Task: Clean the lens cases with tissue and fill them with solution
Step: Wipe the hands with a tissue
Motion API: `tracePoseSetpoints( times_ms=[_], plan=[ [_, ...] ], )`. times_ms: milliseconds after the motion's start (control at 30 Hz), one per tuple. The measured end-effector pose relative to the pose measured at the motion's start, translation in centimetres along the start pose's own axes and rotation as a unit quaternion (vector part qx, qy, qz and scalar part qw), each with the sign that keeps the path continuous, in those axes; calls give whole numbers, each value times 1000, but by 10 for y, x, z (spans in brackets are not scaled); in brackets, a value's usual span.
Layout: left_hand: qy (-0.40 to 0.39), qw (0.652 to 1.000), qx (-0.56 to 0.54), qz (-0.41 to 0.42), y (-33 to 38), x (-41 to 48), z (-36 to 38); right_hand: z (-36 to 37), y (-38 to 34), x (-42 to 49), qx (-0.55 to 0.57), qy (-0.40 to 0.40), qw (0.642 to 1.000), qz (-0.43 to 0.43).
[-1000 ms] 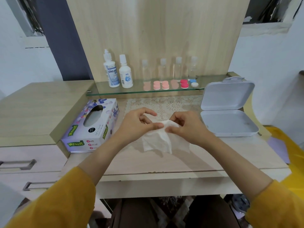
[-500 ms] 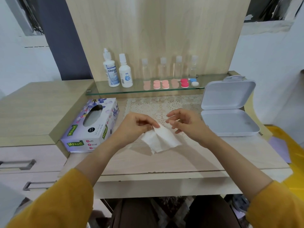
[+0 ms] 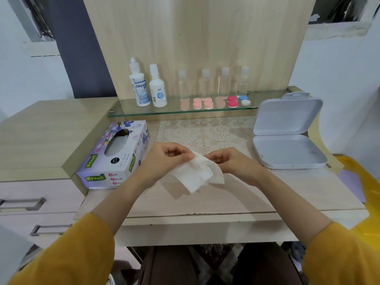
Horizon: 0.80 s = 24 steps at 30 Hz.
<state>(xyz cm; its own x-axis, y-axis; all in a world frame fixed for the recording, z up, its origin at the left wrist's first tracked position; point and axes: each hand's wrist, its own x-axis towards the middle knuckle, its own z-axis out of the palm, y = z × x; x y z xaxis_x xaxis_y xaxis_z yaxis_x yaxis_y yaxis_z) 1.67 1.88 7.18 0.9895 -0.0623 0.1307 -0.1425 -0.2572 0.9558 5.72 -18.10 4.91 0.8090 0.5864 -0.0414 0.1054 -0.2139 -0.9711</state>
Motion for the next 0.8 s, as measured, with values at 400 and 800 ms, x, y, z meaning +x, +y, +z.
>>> tracePoseSetpoints(
  times_ms=[400,800],
  plan=[
    [15,998,58,-11,-3,0,-3,6,2,3,207,1,977,51],
    [97,993,57,-29,-4,1,2,15,5,0,113,72,990,-37]
  ],
)
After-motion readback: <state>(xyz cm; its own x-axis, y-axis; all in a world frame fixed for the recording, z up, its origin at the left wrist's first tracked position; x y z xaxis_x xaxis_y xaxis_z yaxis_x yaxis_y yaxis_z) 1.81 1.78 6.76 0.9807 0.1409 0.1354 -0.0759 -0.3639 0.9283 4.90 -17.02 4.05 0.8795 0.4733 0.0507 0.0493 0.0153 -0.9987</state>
